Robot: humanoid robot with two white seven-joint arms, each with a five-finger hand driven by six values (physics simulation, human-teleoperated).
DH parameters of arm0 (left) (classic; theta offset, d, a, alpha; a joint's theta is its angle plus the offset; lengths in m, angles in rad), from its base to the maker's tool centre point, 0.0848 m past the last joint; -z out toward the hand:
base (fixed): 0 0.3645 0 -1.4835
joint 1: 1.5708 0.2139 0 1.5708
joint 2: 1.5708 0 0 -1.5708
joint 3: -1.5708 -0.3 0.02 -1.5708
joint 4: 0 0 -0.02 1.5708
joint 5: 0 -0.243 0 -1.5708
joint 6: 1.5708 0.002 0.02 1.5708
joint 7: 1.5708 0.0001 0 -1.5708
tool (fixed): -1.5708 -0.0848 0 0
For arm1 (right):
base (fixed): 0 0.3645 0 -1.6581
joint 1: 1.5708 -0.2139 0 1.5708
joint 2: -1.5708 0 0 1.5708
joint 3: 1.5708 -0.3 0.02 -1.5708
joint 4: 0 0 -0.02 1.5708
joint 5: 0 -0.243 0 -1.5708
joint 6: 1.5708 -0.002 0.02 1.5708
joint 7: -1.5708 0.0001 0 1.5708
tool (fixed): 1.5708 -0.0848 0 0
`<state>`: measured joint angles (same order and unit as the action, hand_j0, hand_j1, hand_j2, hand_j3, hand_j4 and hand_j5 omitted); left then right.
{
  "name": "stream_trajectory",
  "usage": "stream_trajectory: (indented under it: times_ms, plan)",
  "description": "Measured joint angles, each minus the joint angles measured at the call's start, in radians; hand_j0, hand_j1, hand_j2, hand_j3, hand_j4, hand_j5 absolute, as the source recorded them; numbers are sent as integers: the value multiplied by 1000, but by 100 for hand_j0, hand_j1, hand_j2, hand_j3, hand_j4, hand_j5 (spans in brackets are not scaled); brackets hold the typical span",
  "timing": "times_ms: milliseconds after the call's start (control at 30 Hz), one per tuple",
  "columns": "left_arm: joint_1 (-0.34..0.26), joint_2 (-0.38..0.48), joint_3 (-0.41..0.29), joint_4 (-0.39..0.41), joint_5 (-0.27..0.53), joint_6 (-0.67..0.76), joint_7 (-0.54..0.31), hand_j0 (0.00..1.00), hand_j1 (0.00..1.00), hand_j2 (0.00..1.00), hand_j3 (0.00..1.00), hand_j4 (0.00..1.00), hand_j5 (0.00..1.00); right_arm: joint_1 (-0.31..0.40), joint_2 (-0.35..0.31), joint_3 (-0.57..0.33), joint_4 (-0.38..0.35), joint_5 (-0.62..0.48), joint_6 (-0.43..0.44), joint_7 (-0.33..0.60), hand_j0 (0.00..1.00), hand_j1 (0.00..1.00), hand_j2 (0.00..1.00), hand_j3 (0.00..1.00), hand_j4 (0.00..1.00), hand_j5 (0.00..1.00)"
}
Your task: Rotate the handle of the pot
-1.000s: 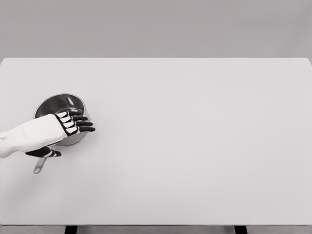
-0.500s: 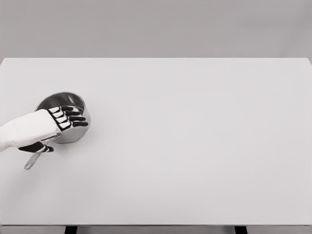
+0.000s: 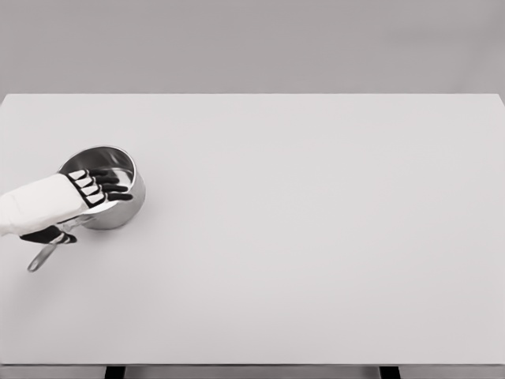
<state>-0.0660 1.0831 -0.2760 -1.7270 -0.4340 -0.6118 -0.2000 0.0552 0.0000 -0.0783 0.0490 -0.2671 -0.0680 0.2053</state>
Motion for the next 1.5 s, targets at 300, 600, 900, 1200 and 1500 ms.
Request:
stream_trajectory:
  times_ms: [300,600,900,1200,1500]
  plan:
    - [-2,5,12,11,-1,0,0,100,100,100,100,100,100,0,0,0,0,0,0,0,100,100,100,100,100,100]
    - [-2,7,24,26,-3,0,0,100,100,100,100,100,100,0,0,0,0,0,0,0,100,100,100,100,100,100]
    - [3,21,47,36,5,0,1,100,100,100,100,100,100,0,0,0,0,0,0,0,100,100,100,100,100,100]
    - [52,37,79,2,55,0,8,100,100,100,100,100,100,0,0,0,0,0,0,0,100,100,100,100,100,100]
    - [83,43,91,12,65,0,9,100,100,100,100,100,100,0,0,0,0,0,0,0,100,100,100,100,100,100]
